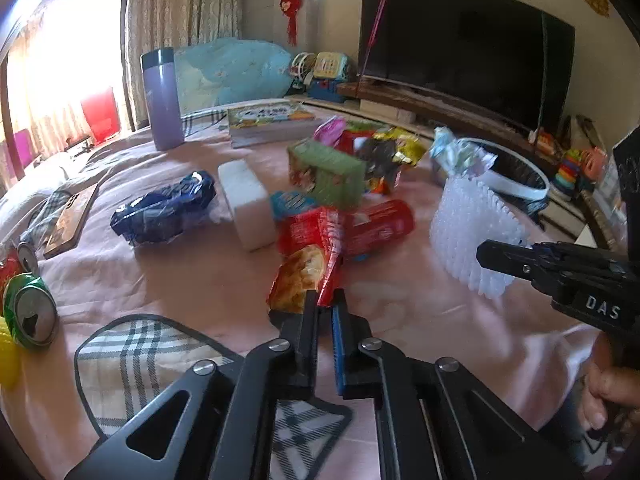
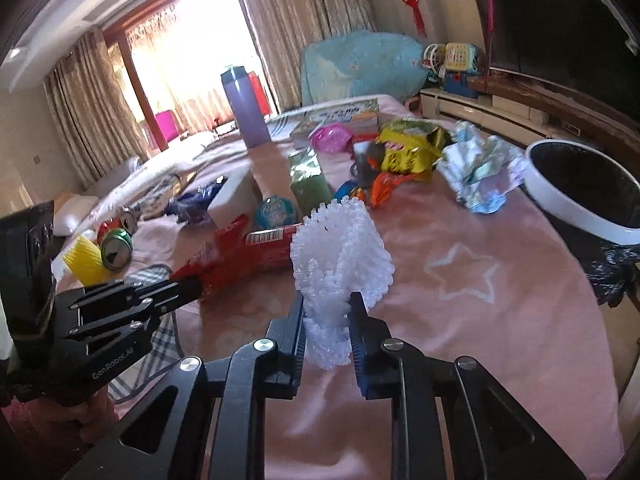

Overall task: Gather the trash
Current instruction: 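Grasp the red chip bag with the left tool while the right tool grasps the white foam net, then carry both items over the bin and open both tools to drop them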

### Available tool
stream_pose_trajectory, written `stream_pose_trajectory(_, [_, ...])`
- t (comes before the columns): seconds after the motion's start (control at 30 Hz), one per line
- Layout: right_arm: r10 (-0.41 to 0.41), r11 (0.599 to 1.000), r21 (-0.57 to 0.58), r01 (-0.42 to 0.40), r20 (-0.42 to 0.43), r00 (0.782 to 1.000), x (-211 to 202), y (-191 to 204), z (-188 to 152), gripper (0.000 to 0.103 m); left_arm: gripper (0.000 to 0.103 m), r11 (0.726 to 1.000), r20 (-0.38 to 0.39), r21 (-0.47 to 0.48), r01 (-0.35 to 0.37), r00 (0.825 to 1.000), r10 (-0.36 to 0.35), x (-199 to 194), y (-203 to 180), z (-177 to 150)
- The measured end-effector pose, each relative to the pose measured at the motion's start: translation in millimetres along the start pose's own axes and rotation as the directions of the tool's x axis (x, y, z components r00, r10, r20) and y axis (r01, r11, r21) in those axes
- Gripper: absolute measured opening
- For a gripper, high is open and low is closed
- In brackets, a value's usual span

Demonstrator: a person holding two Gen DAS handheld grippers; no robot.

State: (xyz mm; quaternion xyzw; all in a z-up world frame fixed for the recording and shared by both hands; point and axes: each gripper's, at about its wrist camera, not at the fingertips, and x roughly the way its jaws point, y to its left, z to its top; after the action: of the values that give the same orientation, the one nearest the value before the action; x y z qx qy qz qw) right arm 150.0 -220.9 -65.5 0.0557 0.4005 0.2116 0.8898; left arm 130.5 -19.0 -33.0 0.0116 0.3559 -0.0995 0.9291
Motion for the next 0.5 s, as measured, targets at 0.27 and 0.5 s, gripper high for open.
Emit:
stream_pose_trajectory(0.27, [-0.023,0.998,0.065,0.019,0.060,0.998,-29,-35,9,0.019,0.002,0.995,0.060,0.019,0.102,0.993,-0.103,-24,-26,17])
stream_pose_trajectory(0.5, [-0.090,0.991,0.112,0.078,0.110,0.990,-54,-75,23,0.019,0.002,0.982,0.049,0.087,0.170,0.984,-0.174,-8,-60,41])
